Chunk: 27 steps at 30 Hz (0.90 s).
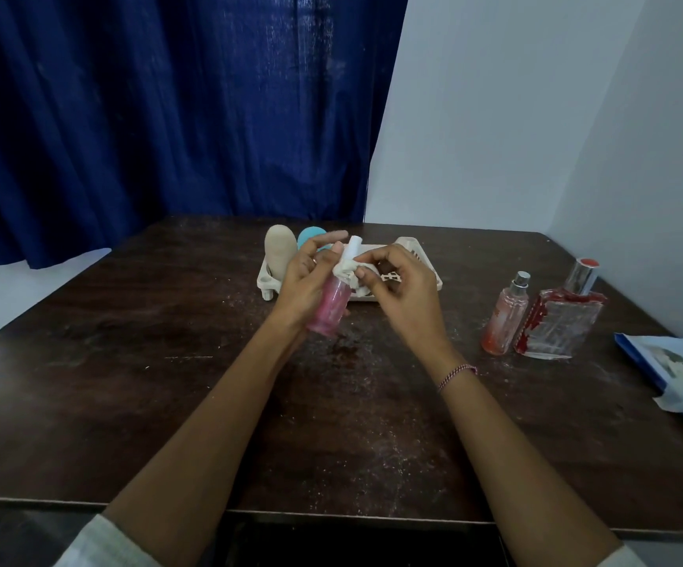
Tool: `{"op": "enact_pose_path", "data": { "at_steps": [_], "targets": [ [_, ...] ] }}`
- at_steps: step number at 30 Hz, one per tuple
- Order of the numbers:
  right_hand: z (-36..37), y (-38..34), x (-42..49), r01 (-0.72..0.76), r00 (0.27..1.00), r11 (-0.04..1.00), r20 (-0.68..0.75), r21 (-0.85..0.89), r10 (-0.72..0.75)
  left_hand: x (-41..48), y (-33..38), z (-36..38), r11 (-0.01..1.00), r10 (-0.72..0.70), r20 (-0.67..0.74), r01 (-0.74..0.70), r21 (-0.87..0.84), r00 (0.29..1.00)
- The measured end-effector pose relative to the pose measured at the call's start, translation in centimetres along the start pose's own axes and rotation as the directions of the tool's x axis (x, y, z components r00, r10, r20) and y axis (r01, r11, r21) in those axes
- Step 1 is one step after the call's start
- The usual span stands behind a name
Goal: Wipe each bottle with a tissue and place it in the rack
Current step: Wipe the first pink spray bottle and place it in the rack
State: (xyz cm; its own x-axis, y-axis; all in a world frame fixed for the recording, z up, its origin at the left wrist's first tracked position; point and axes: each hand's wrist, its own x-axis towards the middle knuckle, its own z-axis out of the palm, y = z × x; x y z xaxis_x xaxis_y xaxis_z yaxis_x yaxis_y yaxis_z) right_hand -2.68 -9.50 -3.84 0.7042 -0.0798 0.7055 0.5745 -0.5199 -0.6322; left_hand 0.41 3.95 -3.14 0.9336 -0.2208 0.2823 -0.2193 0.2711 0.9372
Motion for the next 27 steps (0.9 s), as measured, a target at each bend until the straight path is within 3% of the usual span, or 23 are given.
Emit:
{"op": "enact_pose_path", "data": {
  "at_steps": [4, 8, 12, 16, 23, 27],
  "targets": [
    [0.4, 0.0, -0.2, -0.059, 0.998, 0.998, 0.011, -0.008, 0.059, 0.5, -0.4, -0.4, 0.998, -0.052, -0.026, 0.053, 0.045, 0.998],
    [1.3, 0.2, -0.7, -0.003, 1.0, 0.993, 0.022, -0.12, 0.005, 0.9, -0.9, -0.6, 0.982, -0.116, 0.018, 0.113, 0.149, 0.993],
    [1.5, 0.2, -0.7, 0.023, 1.0, 0.989, -0.016, -0.143, -0.026, 0.8, -1.0, -0.1, 0.987, -0.156, 0.043, 0.154, 0.033, 0.987],
    [1.4, 0.0, -0.6, 0.043, 0.998, 0.994, 0.047, -0.1, -0.038, 0.7, -0.6, -0.1, 0.988, -0.131, 0.032, 0.133, -0.073, 0.991],
    [1.2, 0.0, -0.4, 0.025, 0.998, 0.999, 0.056, -0.023, -0.024, 0.7, -0.6, -0.3, 0.996, -0.084, -0.072, 0.08, -0.049, 0.994],
    [1.0, -0.2, -0.5, 0.021, 0.986, 0.998, 0.161, 0.058, -0.03, 0.6, 0.0, -0.5, 0.99, -0.115, -0.122, 0.104, -0.096, 0.986]
  ]
}}
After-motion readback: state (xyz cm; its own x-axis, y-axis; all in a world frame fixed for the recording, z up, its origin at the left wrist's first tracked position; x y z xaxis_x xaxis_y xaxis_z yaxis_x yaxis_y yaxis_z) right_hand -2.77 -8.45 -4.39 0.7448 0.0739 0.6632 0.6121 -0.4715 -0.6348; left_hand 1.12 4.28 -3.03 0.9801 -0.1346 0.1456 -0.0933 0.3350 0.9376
